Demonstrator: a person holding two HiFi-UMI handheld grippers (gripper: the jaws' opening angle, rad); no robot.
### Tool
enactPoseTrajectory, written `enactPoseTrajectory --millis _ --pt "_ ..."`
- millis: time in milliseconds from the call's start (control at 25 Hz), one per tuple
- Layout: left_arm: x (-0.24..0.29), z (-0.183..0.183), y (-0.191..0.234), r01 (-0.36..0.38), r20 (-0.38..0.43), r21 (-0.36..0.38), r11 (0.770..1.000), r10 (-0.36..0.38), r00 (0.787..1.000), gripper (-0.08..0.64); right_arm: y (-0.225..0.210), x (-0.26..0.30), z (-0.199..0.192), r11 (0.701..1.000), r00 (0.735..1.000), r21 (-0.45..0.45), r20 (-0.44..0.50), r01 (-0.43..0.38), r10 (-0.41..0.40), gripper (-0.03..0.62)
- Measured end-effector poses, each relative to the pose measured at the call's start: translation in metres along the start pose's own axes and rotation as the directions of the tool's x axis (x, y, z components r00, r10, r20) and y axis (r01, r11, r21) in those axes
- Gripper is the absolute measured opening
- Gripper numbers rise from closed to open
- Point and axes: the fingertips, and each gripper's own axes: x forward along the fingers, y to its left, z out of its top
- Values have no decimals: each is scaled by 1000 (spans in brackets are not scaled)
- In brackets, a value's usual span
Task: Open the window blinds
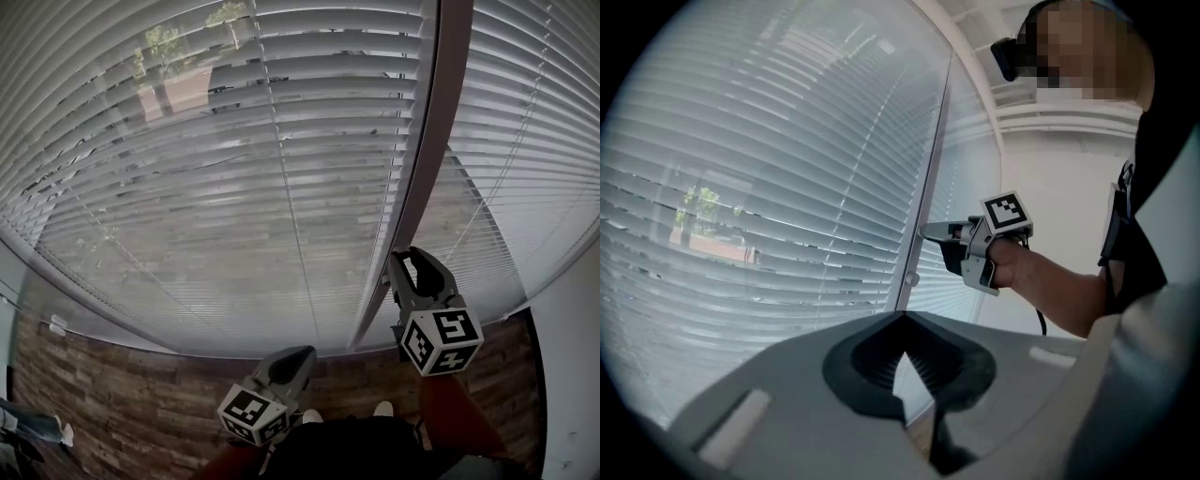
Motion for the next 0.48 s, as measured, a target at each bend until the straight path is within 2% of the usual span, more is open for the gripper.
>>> enactPoseTrajectory --millis 120,280,400,480 --pt "1 0 1 -4 -9 -3 1000 4 1000 2 0 1 1 990 999 -142 -21 22 -25 150" --pt "0 3 0 -12 -12 5 1000 12 1000 1 1 1 -2 969 998 -246 -40 32 -43 150" --pt "-2 2 0 -11 -5 3 1000 11 1000 2 5 0 -2 945 997 -325 -47 40 -59 150" --pt "-5 1 0 -9 1 2 1000 9 1000 2 9 -1 -2 918 996 -393 -50 49 -75 150"
